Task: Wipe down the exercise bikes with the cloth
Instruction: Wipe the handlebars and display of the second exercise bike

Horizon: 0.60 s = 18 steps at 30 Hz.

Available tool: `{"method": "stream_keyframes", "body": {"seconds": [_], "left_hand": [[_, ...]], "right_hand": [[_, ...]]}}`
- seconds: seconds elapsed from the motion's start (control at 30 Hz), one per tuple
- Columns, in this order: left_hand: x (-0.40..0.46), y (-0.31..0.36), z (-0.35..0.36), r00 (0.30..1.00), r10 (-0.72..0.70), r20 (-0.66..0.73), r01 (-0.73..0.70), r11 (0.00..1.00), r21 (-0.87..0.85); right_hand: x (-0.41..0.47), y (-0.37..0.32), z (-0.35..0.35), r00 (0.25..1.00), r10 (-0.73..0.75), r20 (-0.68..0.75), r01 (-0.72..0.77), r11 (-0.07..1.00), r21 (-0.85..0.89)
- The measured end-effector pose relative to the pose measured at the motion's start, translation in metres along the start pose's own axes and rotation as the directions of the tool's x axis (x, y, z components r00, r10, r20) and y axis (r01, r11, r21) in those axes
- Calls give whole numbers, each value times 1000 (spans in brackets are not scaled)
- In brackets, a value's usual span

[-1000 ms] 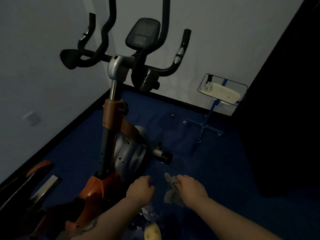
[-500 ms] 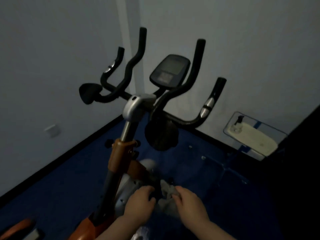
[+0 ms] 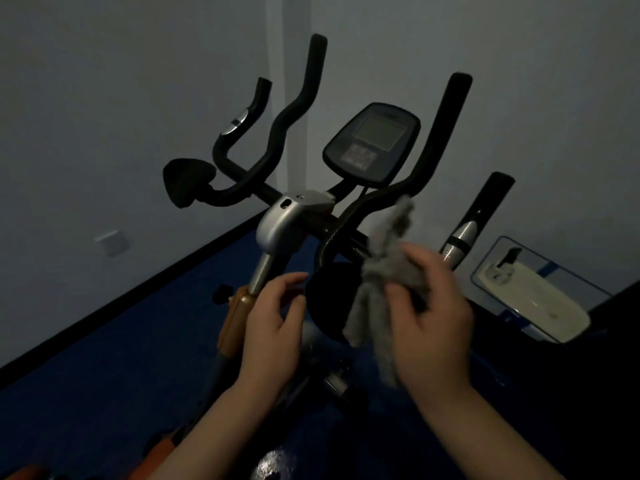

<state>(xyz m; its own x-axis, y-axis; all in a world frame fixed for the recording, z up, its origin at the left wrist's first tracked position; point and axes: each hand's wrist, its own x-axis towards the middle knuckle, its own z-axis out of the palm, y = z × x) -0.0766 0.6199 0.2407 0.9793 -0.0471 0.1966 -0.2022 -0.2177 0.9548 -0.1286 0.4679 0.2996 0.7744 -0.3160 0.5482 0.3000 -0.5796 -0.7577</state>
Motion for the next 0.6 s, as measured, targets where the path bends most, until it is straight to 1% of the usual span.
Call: {"method": "stream_keyframes", "body": {"seconds": [0.03,0.07,0.1,0.13,0.17,0.23,0.3,0.33,0.37,0.43,0.5,0.53,0.6], "left_hand": [[1,6,1,1000,19,16,-19,999,-36],[2,9,2,999,31,30,-29,997,-68],[3,11,2,999,31,45,-26,995,-99],[3,10,1,998,23,57,-16,992,-126],[2,8,0,998,16,66,-6,989,-146],[1,0,-2,995,-4,99,21,985,-169],[0,-4,-5,991,-29,133,56,978,-199],[1,-4,-6,990,-24,136,51,978,-204],[3,-4,-7,991,-6,133,32,980,-196],[8,-4,-8,991,24,135,-2,986,-166],[12,-6,-8,988,24,149,3,984,-179],[14,-7,-7,986,12,165,21,979,-202],[15,-7,-6,983,-6,184,51,969,-243]], "right_hand": [[6,0,13,996,-47,72,58,985,-163],[10,3,27,984,-71,166,124,934,-335],[9,6,38,968,-73,242,181,868,-462],[4,10,47,955,-61,290,215,817,-535],[-4,15,50,945,-51,322,237,786,-571],[-19,25,46,924,-84,374,305,752,-585],[-29,31,37,878,-131,461,417,685,-598],[-26,32,35,865,-138,482,441,666,-601],[-16,30,37,873,-132,470,428,670,-607],[4,23,47,918,-91,387,337,695,-635],[7,17,54,941,-66,332,278,709,-648],[0,17,54,937,-80,341,296,699,-650],[-19,21,45,888,-145,436,416,656,-630]]}}
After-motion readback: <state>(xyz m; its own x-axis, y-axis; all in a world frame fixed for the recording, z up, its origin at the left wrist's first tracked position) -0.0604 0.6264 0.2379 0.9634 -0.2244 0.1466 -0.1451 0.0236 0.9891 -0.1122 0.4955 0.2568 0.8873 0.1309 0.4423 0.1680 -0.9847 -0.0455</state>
